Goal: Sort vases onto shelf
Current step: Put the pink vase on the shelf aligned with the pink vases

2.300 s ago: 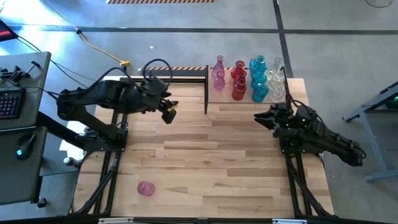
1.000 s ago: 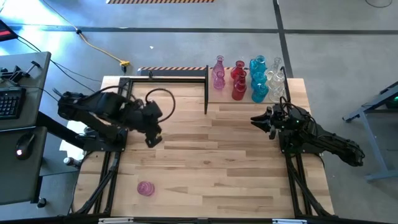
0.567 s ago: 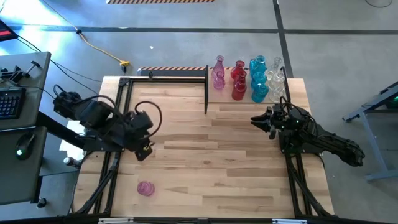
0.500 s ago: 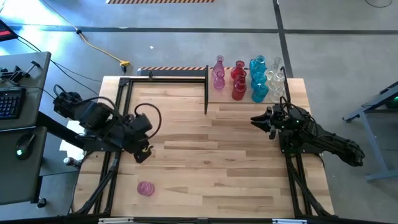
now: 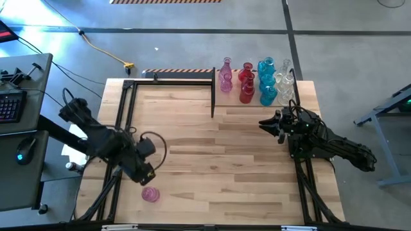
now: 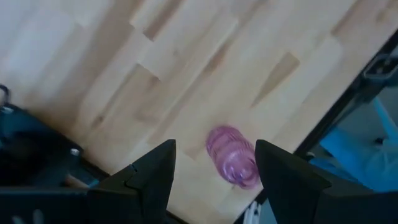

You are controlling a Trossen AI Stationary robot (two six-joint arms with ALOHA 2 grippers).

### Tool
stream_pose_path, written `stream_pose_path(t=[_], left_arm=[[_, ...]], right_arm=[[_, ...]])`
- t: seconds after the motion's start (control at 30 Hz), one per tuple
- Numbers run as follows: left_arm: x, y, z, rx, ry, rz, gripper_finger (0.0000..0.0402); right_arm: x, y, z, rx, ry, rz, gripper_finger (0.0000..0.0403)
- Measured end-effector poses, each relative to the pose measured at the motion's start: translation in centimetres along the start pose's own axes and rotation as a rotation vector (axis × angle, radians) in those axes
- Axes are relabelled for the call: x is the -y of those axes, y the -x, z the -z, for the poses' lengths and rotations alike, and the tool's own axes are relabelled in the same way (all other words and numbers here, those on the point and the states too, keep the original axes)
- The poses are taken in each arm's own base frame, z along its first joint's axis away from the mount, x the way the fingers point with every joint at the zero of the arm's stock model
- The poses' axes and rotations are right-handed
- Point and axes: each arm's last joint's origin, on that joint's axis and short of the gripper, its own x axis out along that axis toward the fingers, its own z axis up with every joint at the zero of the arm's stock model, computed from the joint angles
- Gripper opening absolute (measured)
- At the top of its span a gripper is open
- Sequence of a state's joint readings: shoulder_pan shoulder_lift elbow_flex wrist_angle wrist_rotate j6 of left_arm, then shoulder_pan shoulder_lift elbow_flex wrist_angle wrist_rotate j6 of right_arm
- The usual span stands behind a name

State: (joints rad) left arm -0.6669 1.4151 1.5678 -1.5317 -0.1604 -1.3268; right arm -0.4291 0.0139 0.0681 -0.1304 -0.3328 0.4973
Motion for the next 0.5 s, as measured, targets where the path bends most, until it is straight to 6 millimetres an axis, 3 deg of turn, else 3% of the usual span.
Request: stream_pose_path(t=[0.23, 0.5], left_arm=[[1.4, -2.3, 2.5, -0.038, -0.026, 0.068, 0.0211], [1.8, -3.8, 4.8, -0.085, -0.005, 0.071, 0.0211]], right_arm=[[0.0, 0.0, 0.0, 0.0, 0.0, 0.0, 0.011], [0.0, 0.0, 0.0, 0.0, 0.0, 0.0, 0.011]])
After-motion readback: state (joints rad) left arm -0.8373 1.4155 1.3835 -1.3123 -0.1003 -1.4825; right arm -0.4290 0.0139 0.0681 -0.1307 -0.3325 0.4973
